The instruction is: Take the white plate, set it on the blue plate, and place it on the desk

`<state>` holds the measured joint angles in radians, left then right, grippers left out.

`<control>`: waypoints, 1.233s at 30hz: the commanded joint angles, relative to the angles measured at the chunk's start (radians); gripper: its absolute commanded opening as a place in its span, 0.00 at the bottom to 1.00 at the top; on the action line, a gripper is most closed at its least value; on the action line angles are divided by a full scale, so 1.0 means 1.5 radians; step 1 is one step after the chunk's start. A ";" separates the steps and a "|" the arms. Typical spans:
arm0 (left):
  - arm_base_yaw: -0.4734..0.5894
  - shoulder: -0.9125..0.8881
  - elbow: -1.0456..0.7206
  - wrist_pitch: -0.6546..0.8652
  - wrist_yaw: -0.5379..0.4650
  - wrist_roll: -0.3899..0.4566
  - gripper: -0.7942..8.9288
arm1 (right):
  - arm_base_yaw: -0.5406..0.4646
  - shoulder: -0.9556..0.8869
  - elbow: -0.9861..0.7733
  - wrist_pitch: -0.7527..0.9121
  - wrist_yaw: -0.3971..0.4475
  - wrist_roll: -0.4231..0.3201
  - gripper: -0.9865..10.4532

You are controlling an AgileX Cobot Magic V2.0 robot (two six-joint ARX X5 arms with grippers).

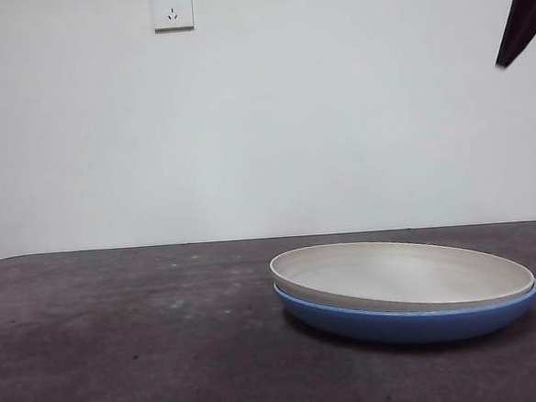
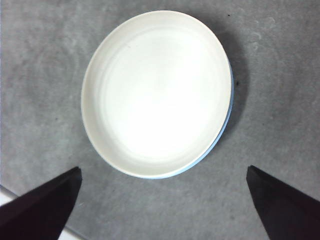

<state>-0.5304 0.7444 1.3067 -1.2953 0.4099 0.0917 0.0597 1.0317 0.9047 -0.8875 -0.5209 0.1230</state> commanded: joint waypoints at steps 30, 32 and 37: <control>-0.001 -0.119 -0.107 0.035 -0.001 -0.019 0.69 | 0.001 0.380 0.009 0.237 -0.046 -0.024 0.58; -0.001 -0.119 -0.107 0.035 -0.001 -0.019 0.69 | 0.001 0.386 0.009 0.240 -0.067 -0.036 0.56; -0.001 -0.119 -0.107 0.035 -0.001 -0.019 0.69 | 0.001 0.402 0.009 0.245 -0.077 -0.038 0.51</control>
<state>-0.5301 0.5621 1.1374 -1.2526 0.4099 0.0643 0.0589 1.6104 0.9047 -0.5262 -0.6323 0.0822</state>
